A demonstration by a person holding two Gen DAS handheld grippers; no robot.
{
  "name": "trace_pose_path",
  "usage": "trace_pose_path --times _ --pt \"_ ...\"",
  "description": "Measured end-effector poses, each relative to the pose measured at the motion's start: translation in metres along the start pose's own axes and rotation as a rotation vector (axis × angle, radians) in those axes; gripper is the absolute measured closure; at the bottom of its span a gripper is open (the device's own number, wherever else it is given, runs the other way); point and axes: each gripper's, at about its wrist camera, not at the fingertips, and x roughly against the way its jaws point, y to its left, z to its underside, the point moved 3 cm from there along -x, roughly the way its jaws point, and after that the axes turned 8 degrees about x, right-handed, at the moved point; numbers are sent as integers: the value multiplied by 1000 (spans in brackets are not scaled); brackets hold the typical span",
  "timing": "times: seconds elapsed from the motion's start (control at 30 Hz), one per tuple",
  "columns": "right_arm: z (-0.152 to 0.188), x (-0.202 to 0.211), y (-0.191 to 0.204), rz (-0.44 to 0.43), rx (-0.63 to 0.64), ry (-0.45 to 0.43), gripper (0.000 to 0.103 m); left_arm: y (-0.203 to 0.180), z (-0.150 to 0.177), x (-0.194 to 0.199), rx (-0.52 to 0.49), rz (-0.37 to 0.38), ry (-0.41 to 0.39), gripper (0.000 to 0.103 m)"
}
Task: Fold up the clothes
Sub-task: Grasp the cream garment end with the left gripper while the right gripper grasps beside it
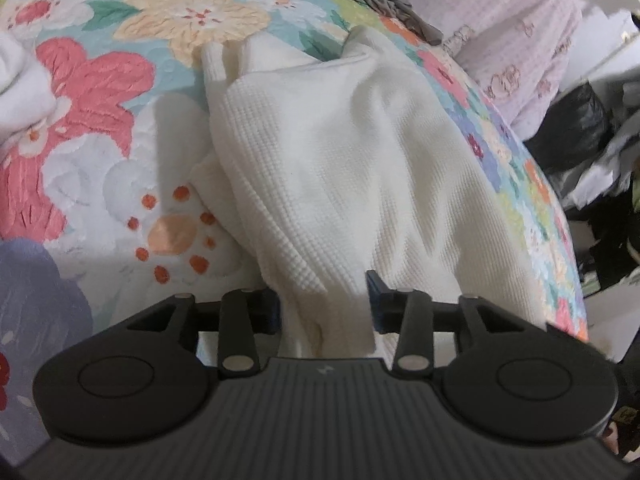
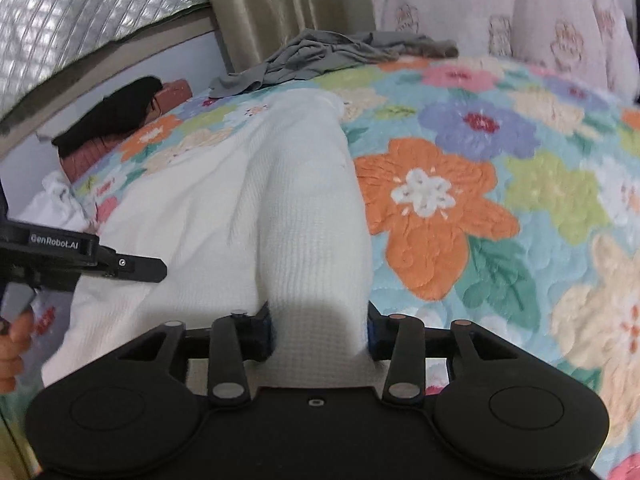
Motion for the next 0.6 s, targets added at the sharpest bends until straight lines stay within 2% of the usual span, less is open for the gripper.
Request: trace_pose_path --times 0.07,0.13,0.2,0.23,0.3,0.33,0.37,0.47,0.6 --pt "3 -5 -13 -40 -77 16 40 7 -3 -3 52 31 6 56" --pt "6 -11 -27 -84 -157 35 32 13 -7 -7 102 62 13 56" --pt "9 -18 -38 -139 -216 43 25 16 -6 -9 123 95 24 62" --pt "11 -21 -42 -163 -237 43 23 14 -5 -10 117 107 32 72" --pt "11 -24 -44 -188 -242 23 23 0 -1 -9 20 96 20 77" --pt "10 -24 -43 -198 -222 8 30 -9 1 -7 -28 96 8 78" --pt "8 -23 -38 -207 -175 -10 58 -17 2 -4 -68 100 -1 79" --pt "2 -16 -25 -164 -43 -57 67 -28 2 4 -78 133 -17 81" --pt "-15 -4 -16 -44 56 -84 68 -33 5 9 -76 141 -17 81"
